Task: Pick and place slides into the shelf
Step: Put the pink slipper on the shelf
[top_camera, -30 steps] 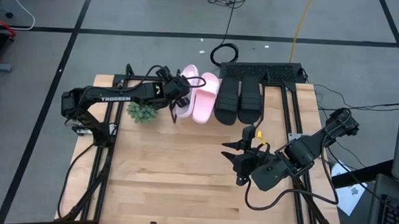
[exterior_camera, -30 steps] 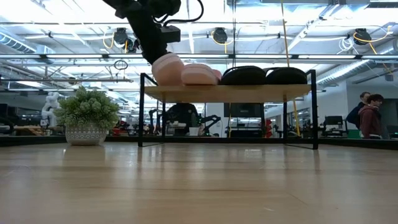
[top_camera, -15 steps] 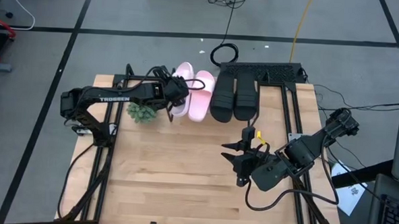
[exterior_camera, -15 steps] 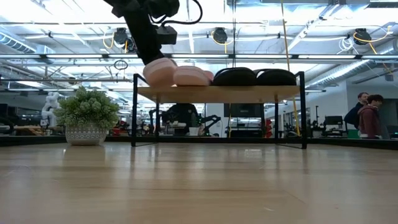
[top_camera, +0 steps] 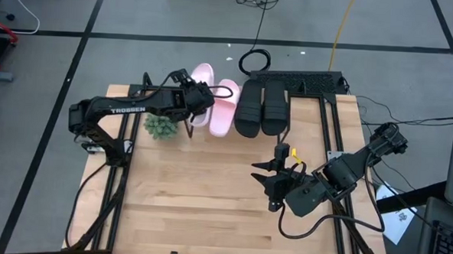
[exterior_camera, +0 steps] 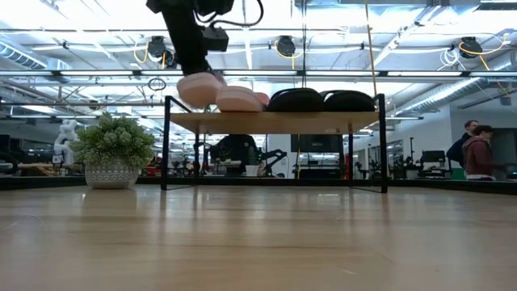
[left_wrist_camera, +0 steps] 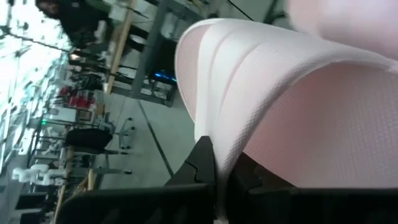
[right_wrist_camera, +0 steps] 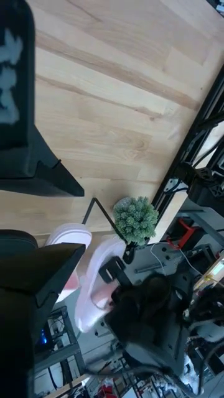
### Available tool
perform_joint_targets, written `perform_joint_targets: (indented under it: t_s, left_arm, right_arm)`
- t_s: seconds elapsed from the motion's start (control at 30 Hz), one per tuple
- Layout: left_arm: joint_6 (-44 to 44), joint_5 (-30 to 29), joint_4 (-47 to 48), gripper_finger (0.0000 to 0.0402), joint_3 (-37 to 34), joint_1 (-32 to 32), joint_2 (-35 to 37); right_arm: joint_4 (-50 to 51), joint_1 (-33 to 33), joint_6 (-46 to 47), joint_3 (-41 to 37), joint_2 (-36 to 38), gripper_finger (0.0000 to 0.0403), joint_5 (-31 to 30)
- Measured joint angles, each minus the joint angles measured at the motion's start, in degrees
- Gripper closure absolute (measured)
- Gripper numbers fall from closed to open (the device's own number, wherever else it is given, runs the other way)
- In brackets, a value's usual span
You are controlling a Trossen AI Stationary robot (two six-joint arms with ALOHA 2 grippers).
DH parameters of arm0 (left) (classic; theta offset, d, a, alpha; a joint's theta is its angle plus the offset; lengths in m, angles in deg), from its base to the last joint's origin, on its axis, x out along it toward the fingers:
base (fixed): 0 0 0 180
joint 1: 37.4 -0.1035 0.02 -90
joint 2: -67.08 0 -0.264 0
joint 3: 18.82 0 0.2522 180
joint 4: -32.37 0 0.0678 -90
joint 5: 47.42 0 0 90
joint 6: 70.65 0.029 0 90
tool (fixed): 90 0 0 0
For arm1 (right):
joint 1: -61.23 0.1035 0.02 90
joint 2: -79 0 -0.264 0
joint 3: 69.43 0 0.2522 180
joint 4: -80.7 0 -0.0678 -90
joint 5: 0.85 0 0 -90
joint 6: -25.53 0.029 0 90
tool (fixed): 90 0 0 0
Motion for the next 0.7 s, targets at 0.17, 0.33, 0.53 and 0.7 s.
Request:
perform_joint_targets:
  t_s: [0.17,0.33,0.53,0.7]
  left_arm:
    - [0.28,-0.22,2.79,0.0401,2.03,0.29,0.12]
    - [-1.03,1.67,3.46,0.0401,0.62,0.26,0.08]
    - [-1.27,2.15,2.55,0.0401,0.35,0.32,0.07]
    - [-0.8,5.03,-0.39,0.0401,0.28,0.24,-0.03]
  right_arm:
    - [-0.01,0.0,0.1,0.0,0.0,0.0284,0.02]
    - [0.0,0.0,0.44,0.0,0.0,0.0284,0.04]
    - [0.0,0.0,0.47,0.0,0.0,0.0284,0.04]
    - [-0.04,-0.02,0.56,0.0,0.0,0.0284,0.04]
